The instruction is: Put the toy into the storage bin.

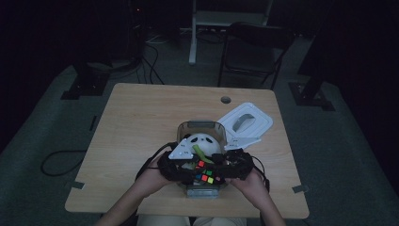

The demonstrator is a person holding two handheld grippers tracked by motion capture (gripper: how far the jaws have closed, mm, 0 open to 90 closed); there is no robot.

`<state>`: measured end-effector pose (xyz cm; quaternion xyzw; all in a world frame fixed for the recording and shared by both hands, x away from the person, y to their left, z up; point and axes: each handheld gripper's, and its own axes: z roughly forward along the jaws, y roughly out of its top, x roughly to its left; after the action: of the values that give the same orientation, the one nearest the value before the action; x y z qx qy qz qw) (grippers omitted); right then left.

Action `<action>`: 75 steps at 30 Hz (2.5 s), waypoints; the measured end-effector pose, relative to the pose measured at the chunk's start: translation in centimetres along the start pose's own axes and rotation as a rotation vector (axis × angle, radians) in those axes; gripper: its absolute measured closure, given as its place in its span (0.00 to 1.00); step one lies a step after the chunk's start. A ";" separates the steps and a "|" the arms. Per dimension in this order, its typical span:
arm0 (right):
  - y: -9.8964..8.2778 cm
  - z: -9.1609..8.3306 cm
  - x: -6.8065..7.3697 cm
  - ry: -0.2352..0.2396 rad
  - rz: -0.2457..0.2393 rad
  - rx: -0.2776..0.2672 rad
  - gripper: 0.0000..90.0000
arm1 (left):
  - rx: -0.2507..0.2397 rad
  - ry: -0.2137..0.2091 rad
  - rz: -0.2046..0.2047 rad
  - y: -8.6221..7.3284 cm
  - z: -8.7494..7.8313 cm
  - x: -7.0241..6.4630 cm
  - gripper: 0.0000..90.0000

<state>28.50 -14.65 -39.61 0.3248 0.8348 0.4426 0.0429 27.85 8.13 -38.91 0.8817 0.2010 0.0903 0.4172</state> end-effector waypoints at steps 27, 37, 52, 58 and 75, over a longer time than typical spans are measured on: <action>-1.0 -0.6 0.4 -0.032 -0.019 0.014 0.46 | 0.031 -0.026 0.002 -0.5 0.0 -0.3 0.45; -1.5 -0.8 0.4 -0.050 -0.024 0.029 0.46 | 0.040 -0.023 0.007 -0.5 0.1 -0.3 0.47; -1.9 -1.0 0.3 -0.044 -0.007 0.022 0.46 | 0.003 -0.020 0.029 -0.8 -0.4 -0.3 0.55; -1.2 -1.4 0.9 -0.019 -0.022 -0.020 0.50 | -0.076 -0.074 0.033 0.0 -1.1 -0.5 0.58; -0.9 -1.4 2.2 0.010 -0.104 0.019 0.98 | -0.015 -0.123 0.069 0.1 -0.3 -0.9 0.80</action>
<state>25.79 -14.74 -38.94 0.2792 0.8547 0.4336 0.0585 26.98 7.89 -38.60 0.8888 0.1440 0.0519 0.4321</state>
